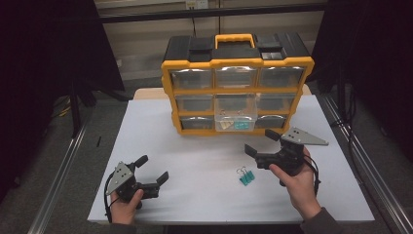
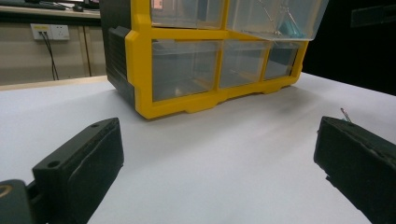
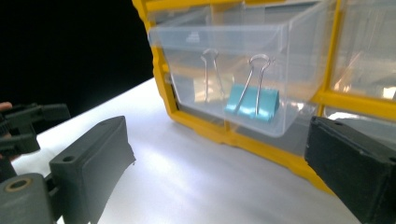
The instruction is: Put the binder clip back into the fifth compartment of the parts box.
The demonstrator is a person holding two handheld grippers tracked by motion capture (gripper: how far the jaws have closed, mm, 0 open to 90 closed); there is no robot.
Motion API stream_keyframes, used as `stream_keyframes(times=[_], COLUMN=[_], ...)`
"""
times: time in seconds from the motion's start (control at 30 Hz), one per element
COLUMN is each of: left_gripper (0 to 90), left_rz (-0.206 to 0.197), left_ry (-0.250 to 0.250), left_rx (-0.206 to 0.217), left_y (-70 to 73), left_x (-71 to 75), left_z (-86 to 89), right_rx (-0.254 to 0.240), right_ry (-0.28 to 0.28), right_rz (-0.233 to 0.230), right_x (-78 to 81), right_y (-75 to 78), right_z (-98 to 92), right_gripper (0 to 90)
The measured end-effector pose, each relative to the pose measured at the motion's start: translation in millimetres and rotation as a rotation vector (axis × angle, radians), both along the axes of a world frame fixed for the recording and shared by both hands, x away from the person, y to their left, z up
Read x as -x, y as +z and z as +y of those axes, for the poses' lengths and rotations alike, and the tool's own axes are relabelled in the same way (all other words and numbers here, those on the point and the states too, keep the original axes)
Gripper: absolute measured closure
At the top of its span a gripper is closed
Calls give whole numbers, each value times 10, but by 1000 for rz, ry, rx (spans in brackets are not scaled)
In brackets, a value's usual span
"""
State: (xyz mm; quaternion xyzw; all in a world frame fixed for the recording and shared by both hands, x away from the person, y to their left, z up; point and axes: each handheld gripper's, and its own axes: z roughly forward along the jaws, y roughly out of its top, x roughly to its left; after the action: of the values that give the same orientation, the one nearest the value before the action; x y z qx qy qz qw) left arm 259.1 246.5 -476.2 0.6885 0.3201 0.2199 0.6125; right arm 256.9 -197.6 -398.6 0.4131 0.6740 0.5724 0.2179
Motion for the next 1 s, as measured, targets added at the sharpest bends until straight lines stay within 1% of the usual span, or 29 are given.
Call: stream_keyframes(times=[0.07, 0.2, 0.3, 0.33, 0.4, 0.47, 0.5, 0.53, 0.6, 0.63, 0.67, 0.7, 0.73, 0.77, 0.87, 0.9, 0.93, 1.0], left_gripper=[16, 16, 16, 16, 16, 16, 16, 16, 16, 16, 16, 16, 16, 16, 16, 16, 16, 16], left_rz=[1, 3, 3, 3, 1, 7, 1, -1, -7, -7, -2, 3, 1, 2, 3, 1, 1, 2], left_ry=[0, 7, 7, 1, 12, 2, 6, 3, -6, -6, -6, 4, -1, 7, 13, 9, 11, 13], left_rx=[2, 0, 1, 2, -3, 7, -4, -7, -38, -38, -11, 8, 0, 9, 9, -5, 0, 7], left_y=[-2, -1, -3, -4, -1, -1, 1, 1, 7, 7, 4, 1, 3, 4, 6, 8, 9, 10], left_x=[1, 3, 1, 0, 6, 10, 8, 5, 2, 1, 6, 5, 4, 7, 10, 8, 10, 12], left_z=[-2, -9, -8, -4, -4, -12, -4, -2, 21, 22, 1, -10, -2, -6, -5, 6, 2, -4], right_rx=[3, 32, 32, 39, 42, 42, 49, 51, 59, 61, 66, 70, 78, 82, 119, 121, 127, 142], right_ry=[9, 24, 32, 28, 33, 36, 38, 44, 44, 45, 48, 44, 44, 49, 61, 59, 71, 73], right_rz=[3, 15, 31, 34, 39, 47, 48, 53, 54, 58, 62, 68, 72, 77, 84, 92, 98, 110], right_x=[25, 68, 91, 96, 100, 111, 114, 117, 121, 123, 123, 125, 128, 127, 139, 144, 142, 147], right_y=[-33, -131, -209, -231, -271, -298, -310, -319, -339, -347, -358, -371, -386, -403, -444, -455, -466, -484], right_z=[3, 10, 18, 18, 22, 28, 30, 34, 38, 42, 44, 51, 54, 66, 97, 108, 113, 121], right_gripper=[57, 56, 54, 54, 54, 56, 56, 55, 56, 56, 56, 56, 56, 56, 61, 62, 62, 62])
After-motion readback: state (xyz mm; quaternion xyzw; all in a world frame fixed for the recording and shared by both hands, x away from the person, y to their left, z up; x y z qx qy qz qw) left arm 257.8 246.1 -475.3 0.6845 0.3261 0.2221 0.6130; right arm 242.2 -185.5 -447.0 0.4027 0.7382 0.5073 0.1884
